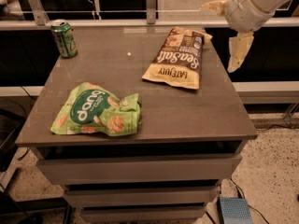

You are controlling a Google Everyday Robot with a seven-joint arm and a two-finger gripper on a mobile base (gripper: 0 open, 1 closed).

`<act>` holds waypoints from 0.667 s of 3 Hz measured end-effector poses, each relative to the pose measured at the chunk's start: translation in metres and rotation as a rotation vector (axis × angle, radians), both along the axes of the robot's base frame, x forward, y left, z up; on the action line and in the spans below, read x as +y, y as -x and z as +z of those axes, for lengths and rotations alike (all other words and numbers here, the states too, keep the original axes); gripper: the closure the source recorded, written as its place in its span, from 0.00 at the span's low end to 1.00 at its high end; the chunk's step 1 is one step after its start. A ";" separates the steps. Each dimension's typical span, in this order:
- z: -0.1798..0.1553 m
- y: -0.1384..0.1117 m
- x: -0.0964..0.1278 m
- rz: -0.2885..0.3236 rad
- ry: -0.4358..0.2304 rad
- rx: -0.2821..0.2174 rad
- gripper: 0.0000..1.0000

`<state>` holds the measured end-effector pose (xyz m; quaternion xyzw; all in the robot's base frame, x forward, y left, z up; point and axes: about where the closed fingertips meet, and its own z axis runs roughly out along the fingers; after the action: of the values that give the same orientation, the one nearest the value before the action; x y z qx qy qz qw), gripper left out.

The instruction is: Pick brown chip bag

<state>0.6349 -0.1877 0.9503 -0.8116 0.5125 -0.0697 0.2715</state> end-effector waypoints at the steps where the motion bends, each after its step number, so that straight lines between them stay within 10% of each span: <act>1: -0.034 -0.019 0.003 0.181 0.155 0.040 0.00; 2: -0.074 -0.040 0.006 0.362 0.203 0.106 0.00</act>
Offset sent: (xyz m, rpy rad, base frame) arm 0.0686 -0.0066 -0.0987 -0.1973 0.2489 0.6823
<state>0.6748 -0.1815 0.8761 -0.9162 0.3621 -0.0281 0.1694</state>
